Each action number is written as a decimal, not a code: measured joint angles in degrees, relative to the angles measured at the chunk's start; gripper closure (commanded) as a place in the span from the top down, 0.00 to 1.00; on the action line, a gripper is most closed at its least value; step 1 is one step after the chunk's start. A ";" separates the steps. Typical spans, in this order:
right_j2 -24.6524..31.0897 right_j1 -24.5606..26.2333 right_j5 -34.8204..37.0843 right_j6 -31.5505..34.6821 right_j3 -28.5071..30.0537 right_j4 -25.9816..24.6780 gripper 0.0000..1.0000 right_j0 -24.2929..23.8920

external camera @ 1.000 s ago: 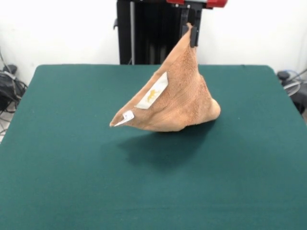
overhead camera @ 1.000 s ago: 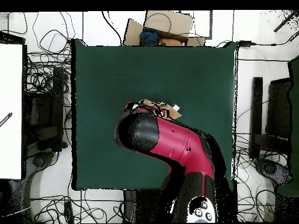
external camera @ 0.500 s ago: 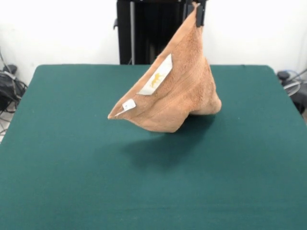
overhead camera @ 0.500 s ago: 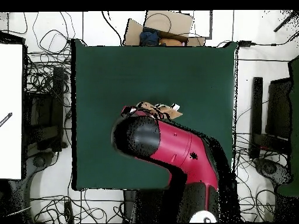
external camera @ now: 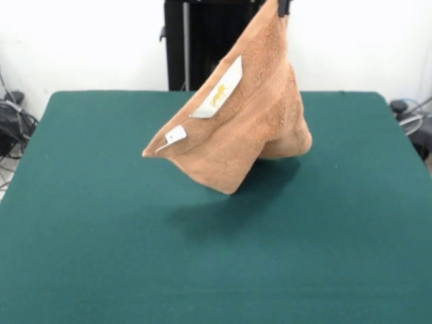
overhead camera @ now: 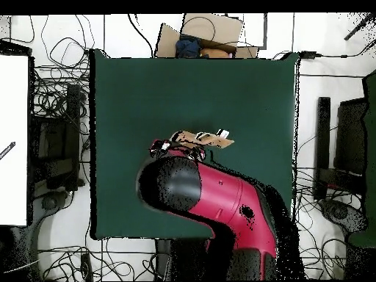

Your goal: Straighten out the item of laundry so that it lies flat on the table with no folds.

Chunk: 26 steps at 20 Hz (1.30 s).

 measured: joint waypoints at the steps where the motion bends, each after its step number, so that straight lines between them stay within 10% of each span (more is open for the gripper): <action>1: 0.00 -0.17 0.08 0.00 0.05 -0.01 0.00 0.02; 26: -0.07 -16.06 39.20 0.00 -6.93 -6.11 0.00 -0.08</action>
